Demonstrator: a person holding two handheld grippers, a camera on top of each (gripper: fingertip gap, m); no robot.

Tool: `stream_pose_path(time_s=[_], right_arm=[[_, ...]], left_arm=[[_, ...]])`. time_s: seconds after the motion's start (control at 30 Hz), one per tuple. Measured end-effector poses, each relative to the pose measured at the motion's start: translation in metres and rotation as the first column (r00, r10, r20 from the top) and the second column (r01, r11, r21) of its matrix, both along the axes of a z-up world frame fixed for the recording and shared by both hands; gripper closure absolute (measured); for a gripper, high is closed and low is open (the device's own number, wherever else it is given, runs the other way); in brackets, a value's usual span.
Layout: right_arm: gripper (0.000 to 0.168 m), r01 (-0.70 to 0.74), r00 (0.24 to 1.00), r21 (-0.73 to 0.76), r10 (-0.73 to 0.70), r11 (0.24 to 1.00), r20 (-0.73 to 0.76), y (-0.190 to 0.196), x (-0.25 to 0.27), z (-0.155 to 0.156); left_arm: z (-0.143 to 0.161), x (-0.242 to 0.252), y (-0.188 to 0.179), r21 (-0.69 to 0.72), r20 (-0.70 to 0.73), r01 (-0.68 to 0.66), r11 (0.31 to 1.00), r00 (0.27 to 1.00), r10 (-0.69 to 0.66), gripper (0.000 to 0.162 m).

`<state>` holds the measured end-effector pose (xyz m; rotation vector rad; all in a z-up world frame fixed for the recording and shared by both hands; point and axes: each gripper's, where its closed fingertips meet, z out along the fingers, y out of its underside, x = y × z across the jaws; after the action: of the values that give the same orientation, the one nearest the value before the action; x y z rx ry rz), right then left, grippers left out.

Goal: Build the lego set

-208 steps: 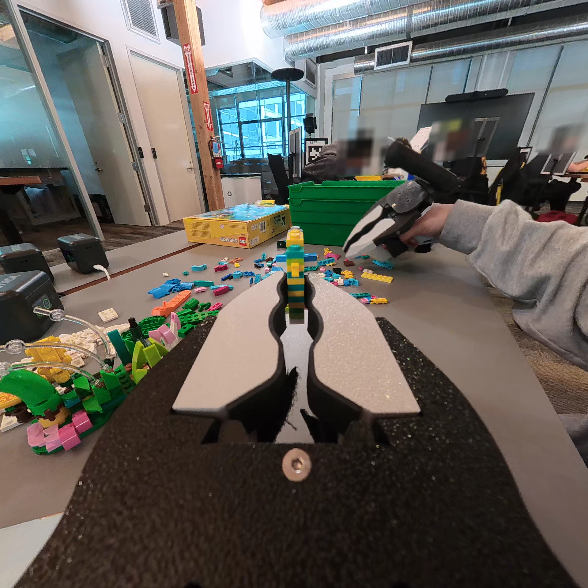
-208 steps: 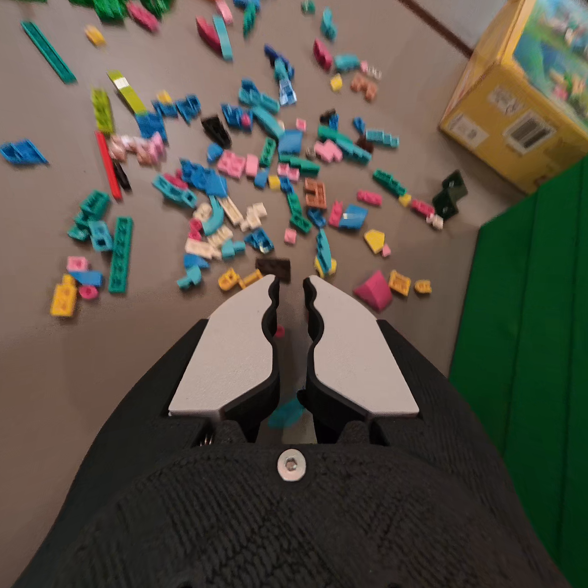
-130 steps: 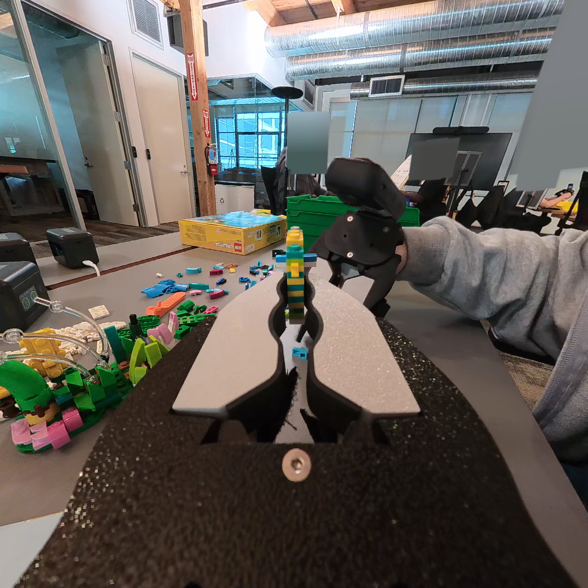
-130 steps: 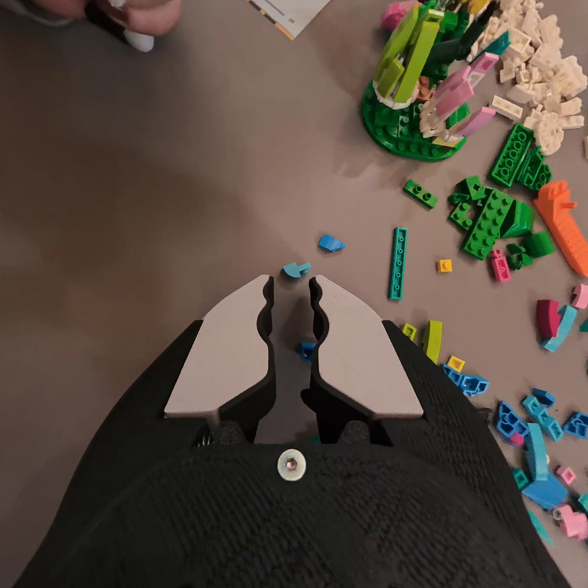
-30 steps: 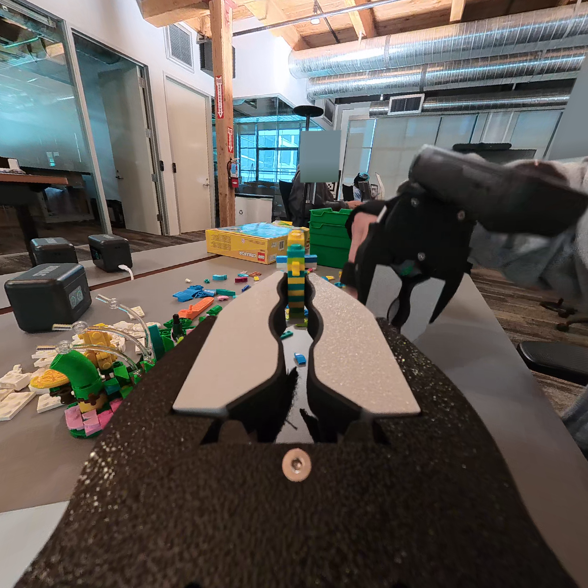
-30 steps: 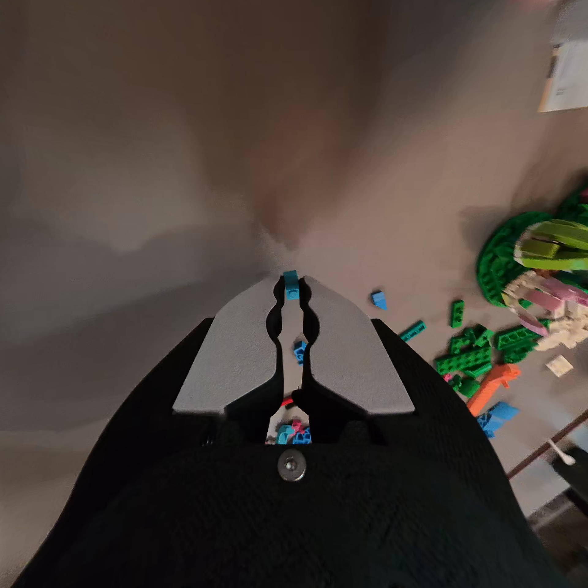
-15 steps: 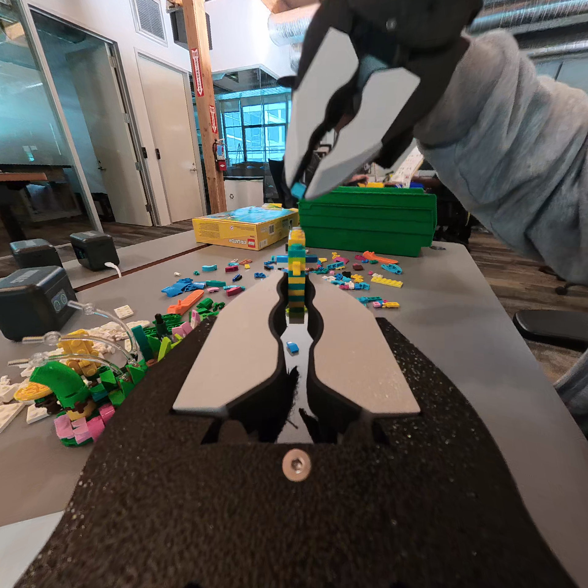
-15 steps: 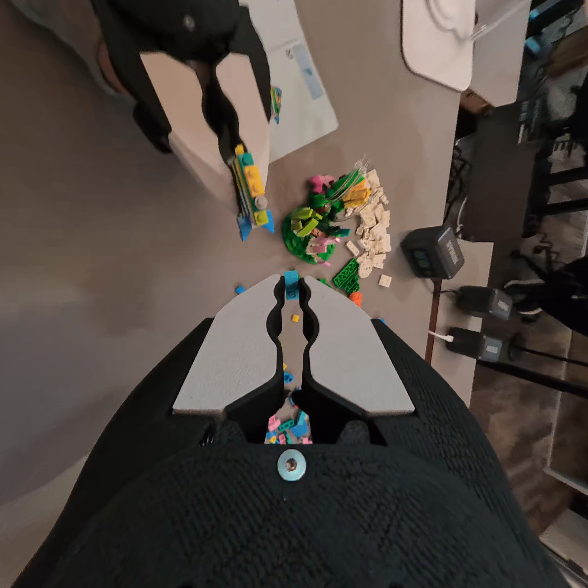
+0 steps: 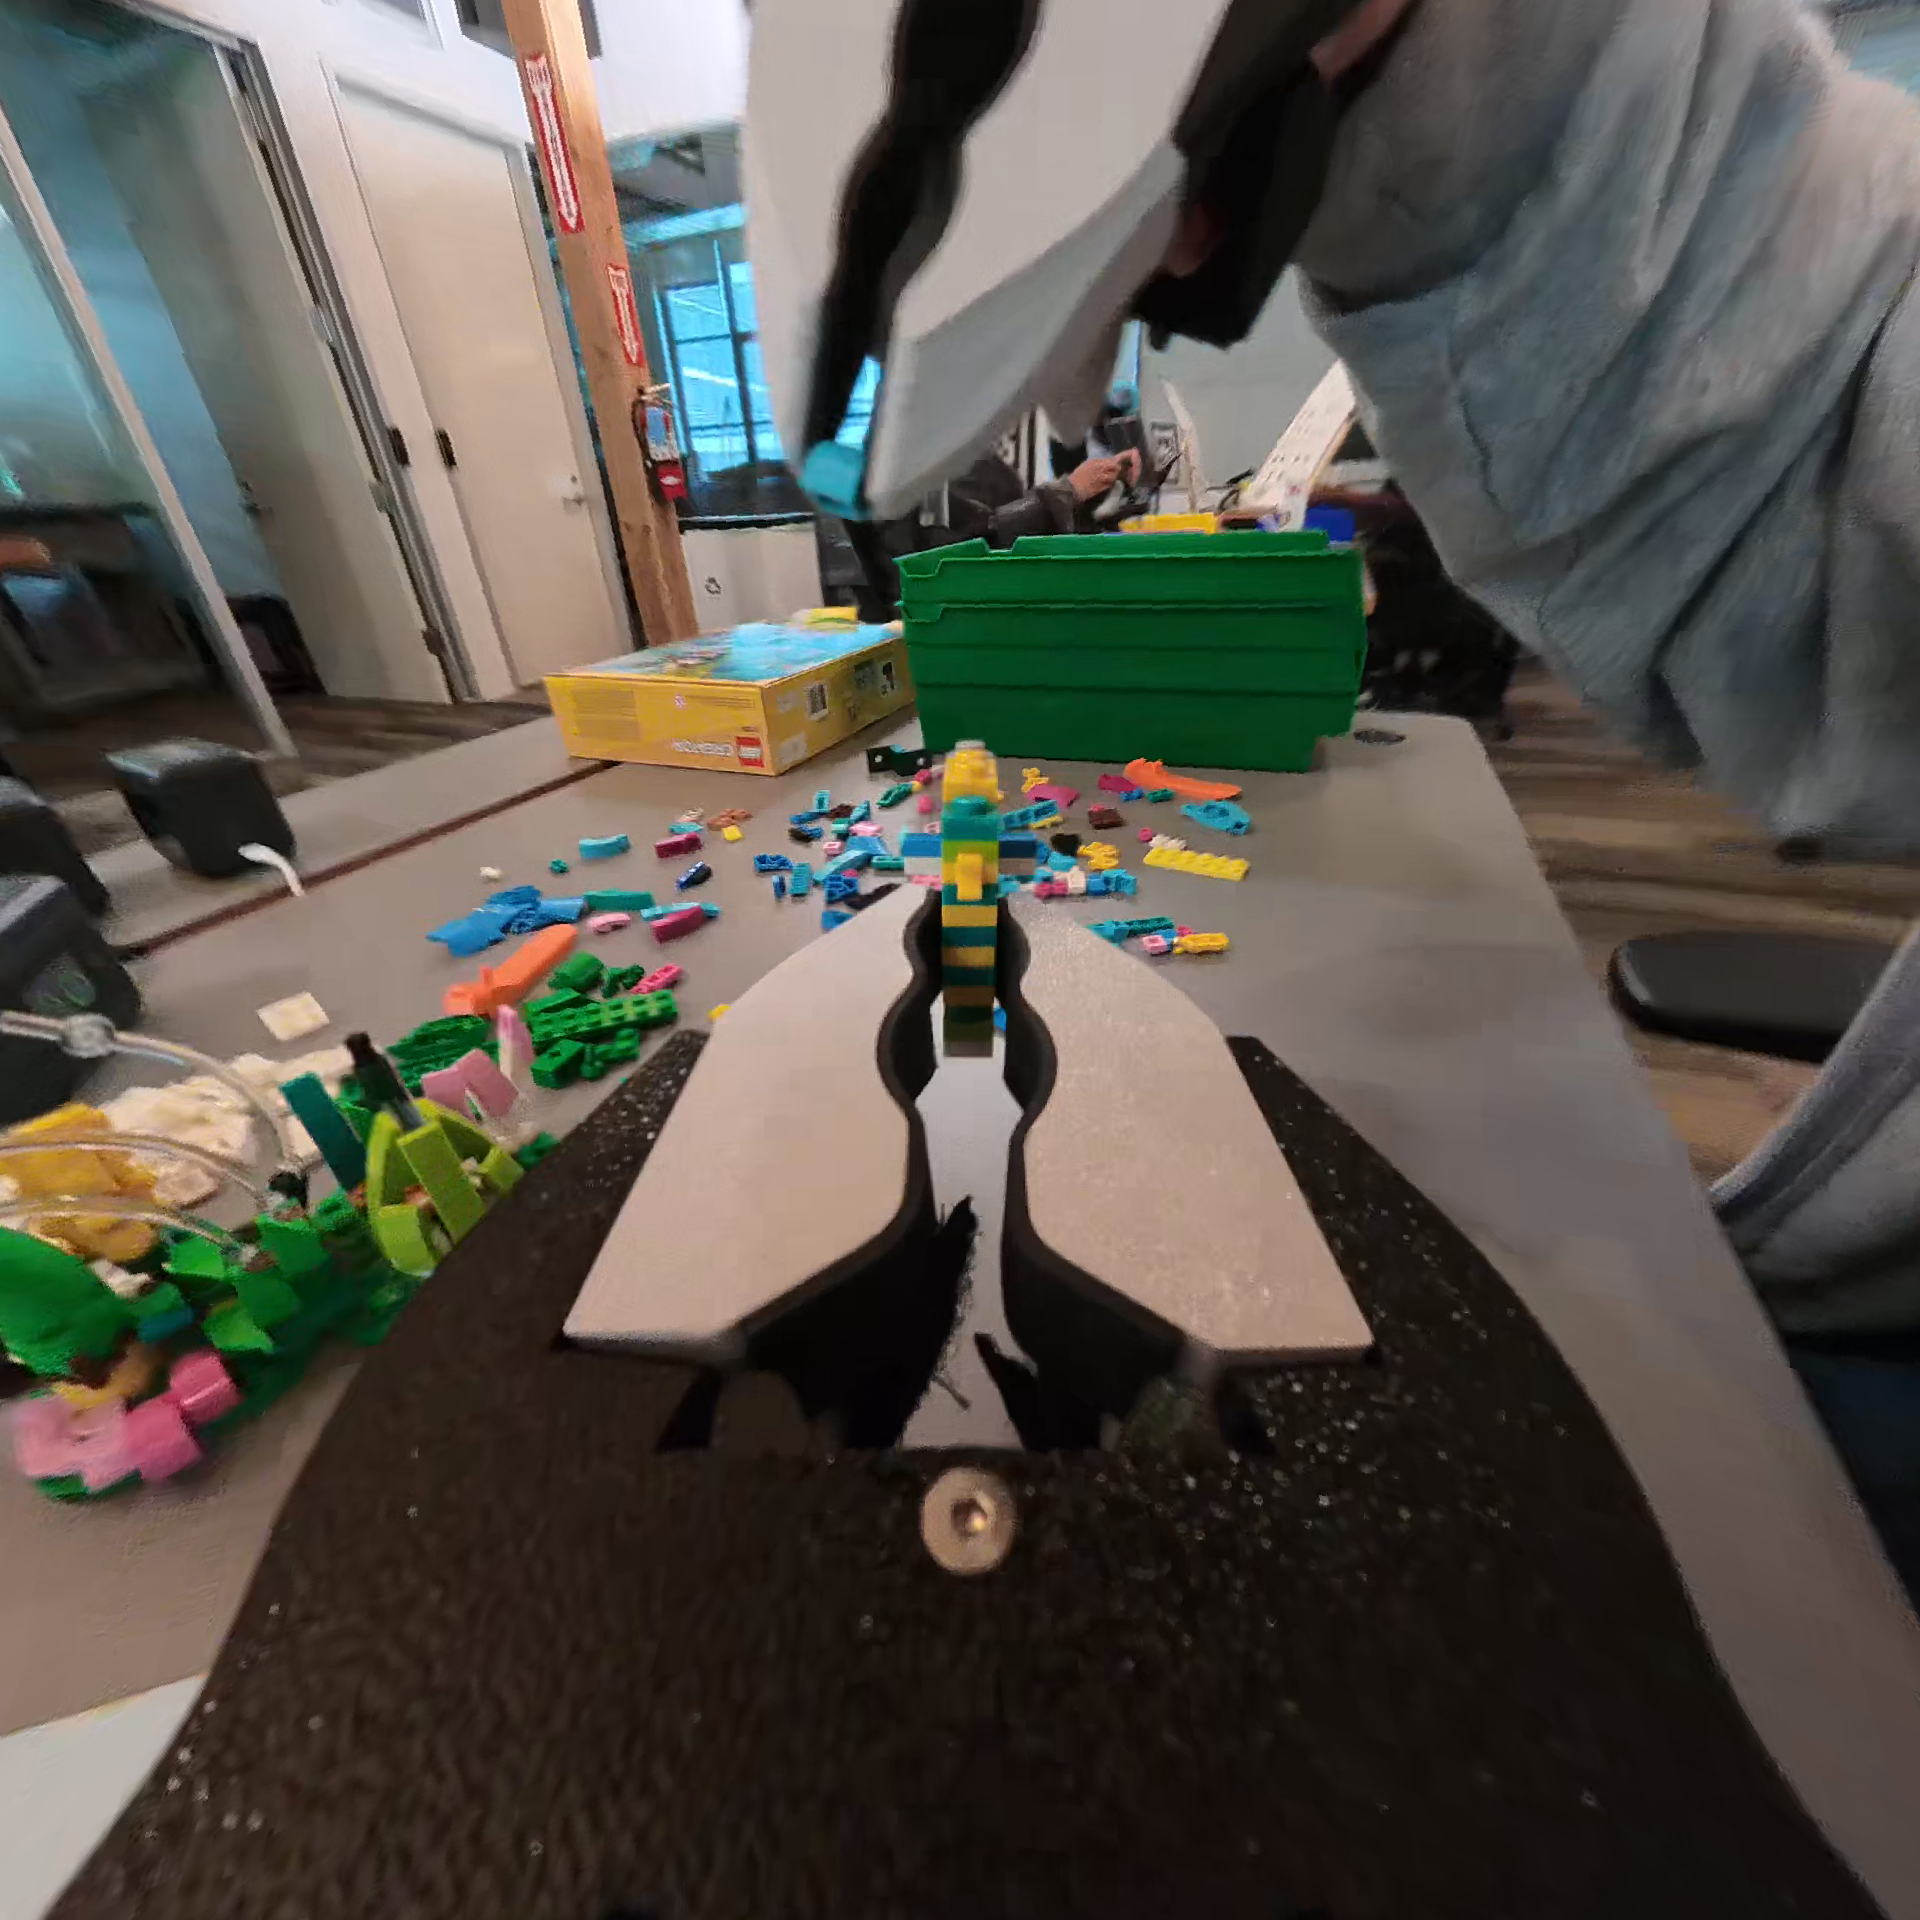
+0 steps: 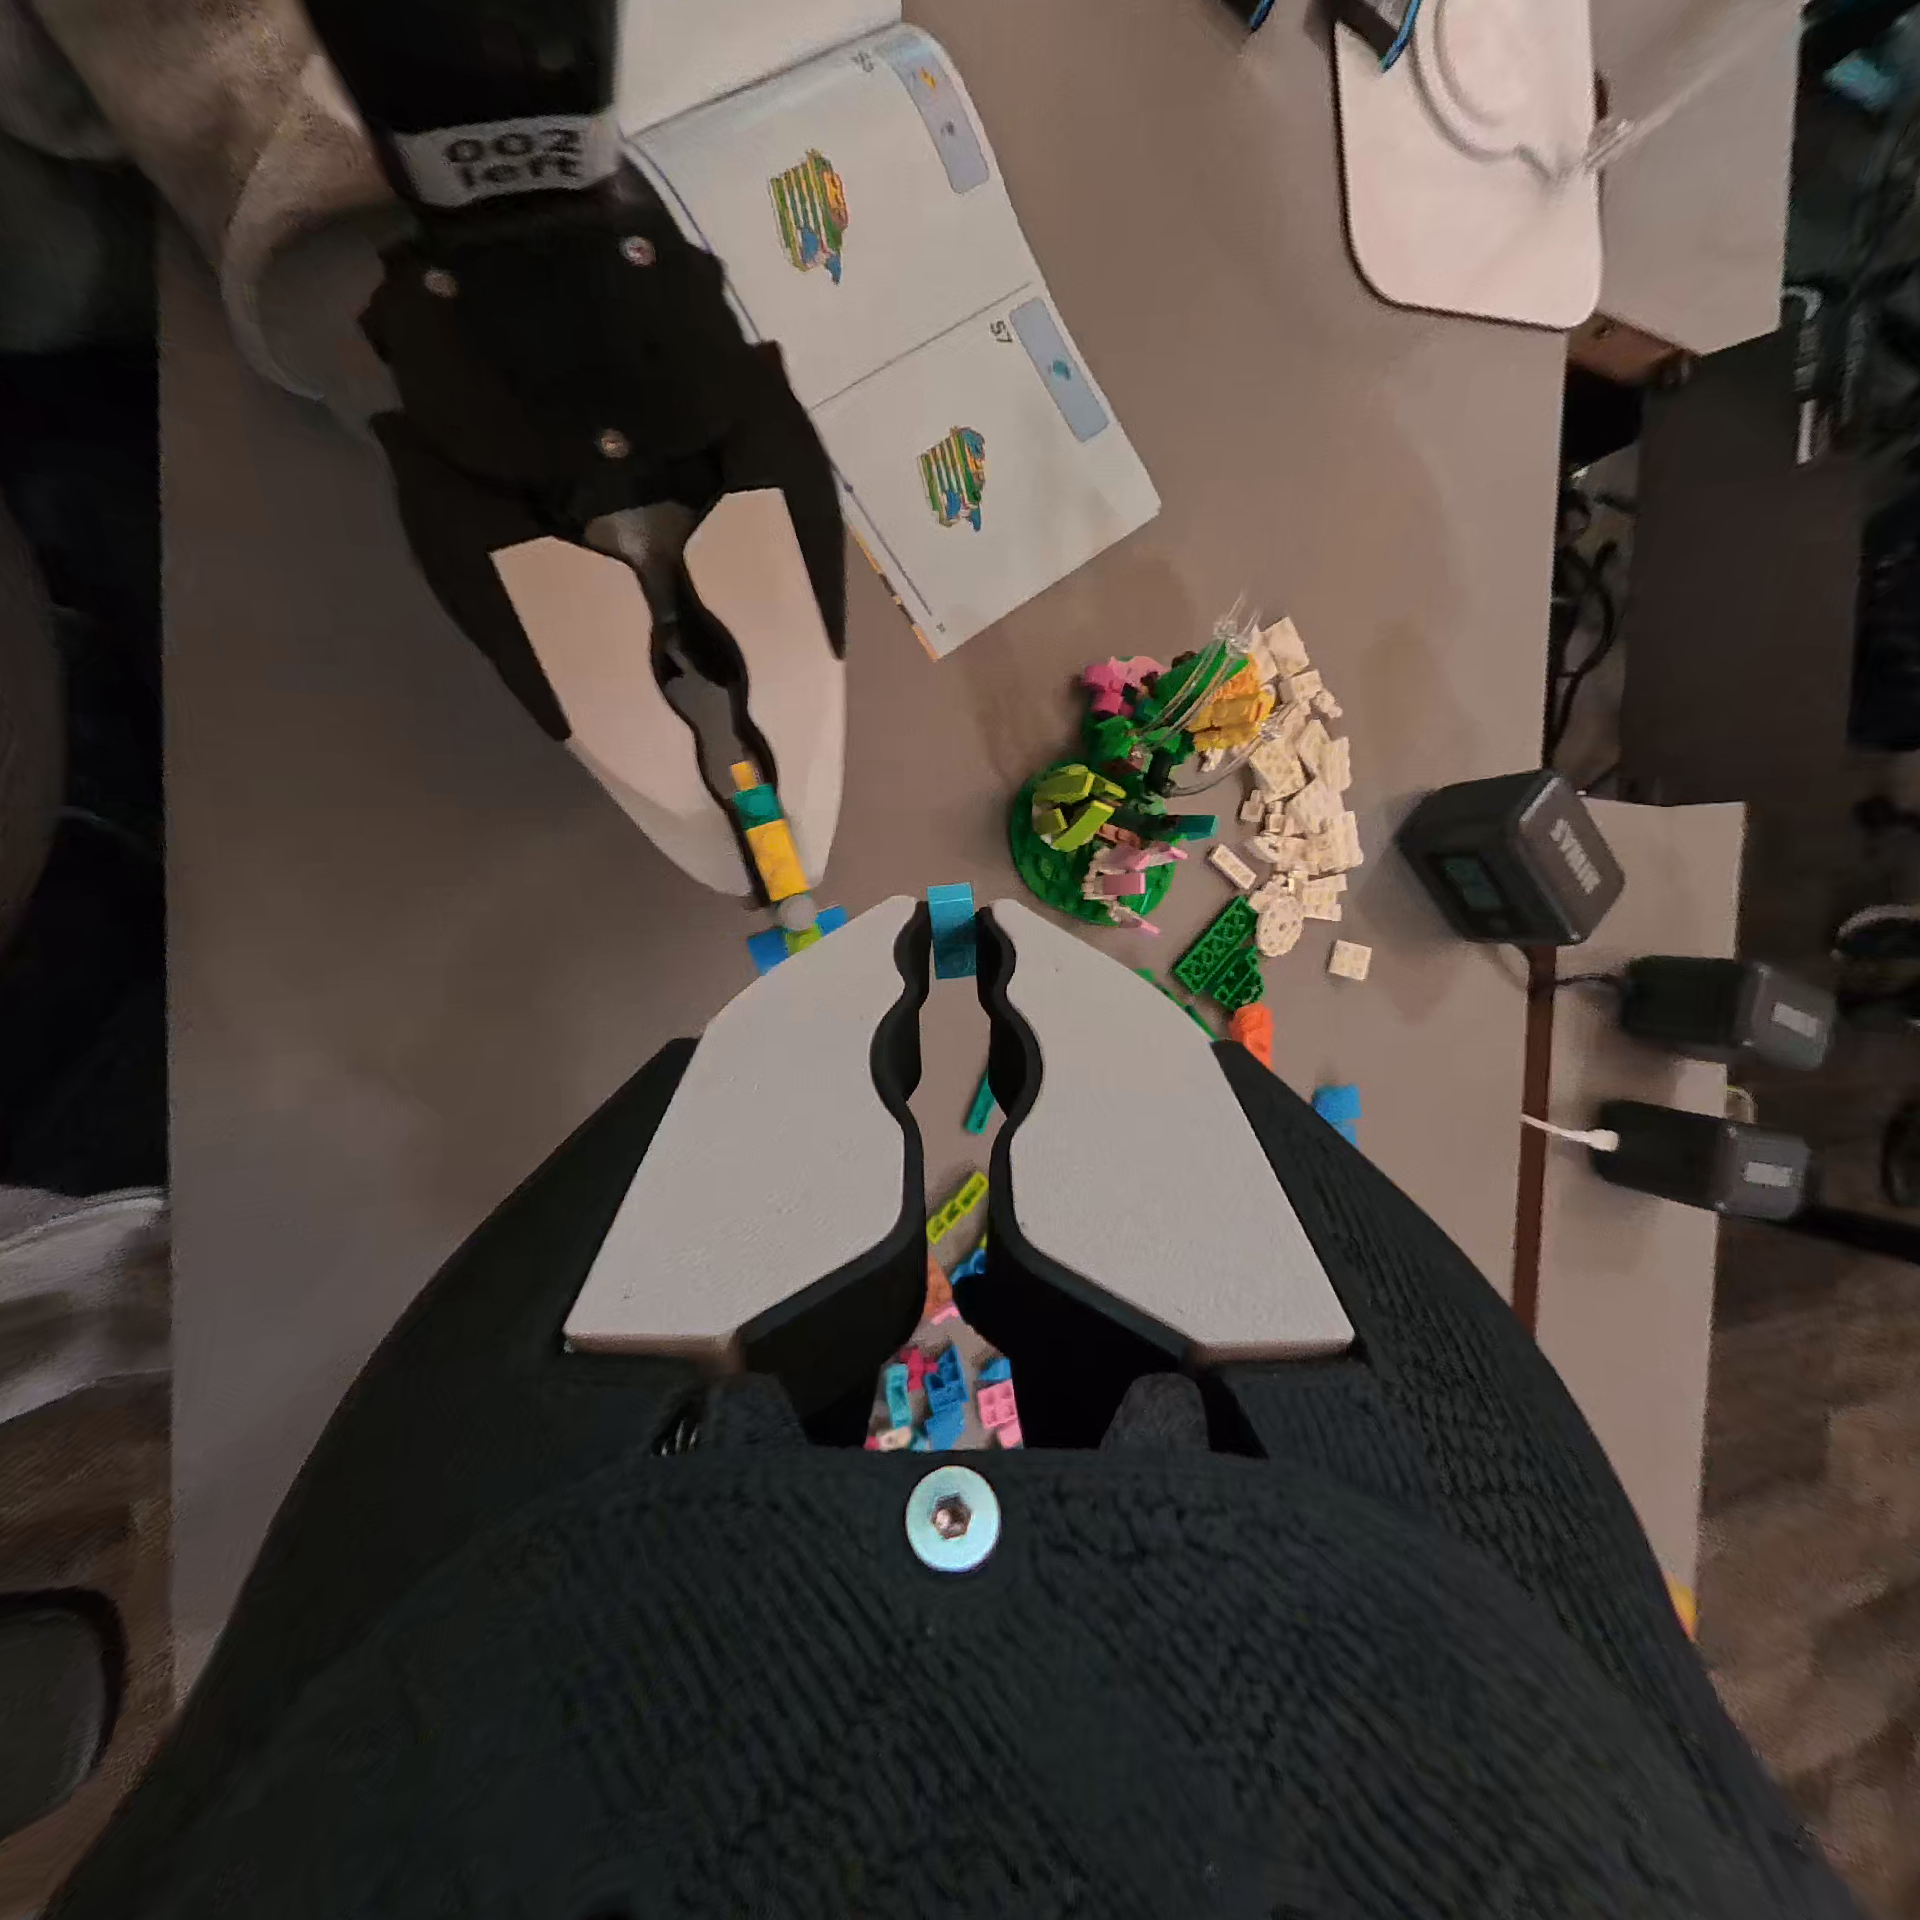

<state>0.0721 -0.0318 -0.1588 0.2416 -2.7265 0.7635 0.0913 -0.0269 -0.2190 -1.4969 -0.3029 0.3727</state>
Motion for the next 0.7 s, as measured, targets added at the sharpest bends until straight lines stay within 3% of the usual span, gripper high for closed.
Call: stream_pose_path(time_s=[0.17,0.3,0.37,0.5,0.7], right_arm=[[0.161,0.040,0.988,-0.012,-0.038,0.999,0.149,-0.010,0.008,-0.002],[0.161,0.160,0.870,-0.009,-0.136,0.987,0.474,-0.017,0.018,-0.008],[0.161,0.173,0.819,-0.005,-0.140,0.985,0.557,-0.018,0.020,-0.011],[0.162,0.171,0.787,-0.004,-0.135,0.985,0.602,-0.020,0.022,-0.013],[0.161,0.084,0.881,0.062,-0.104,0.994,0.462,-0.016,0.023,-0.030]], left_arm=[[0.002,-0.009,-0.007,0.063,0.093,0.024,0.998,0.995,-0.030,0.154],[0.000,-0.006,-0.004,0.061,0.118,0.070,0.996,0.990,-0.077,0.154],[-0.001,-0.002,-0.002,0.065,0.141,0.113,0.991,0.982,-0.121,0.154],[-0.002,0.002,0.001,0.064,0.152,0.152,0.986,0.975,-0.160,0.154],[-0.003,-0.001,0.000,0.026,0.098,0.103,0.994,0.990,-0.105,0.154]])
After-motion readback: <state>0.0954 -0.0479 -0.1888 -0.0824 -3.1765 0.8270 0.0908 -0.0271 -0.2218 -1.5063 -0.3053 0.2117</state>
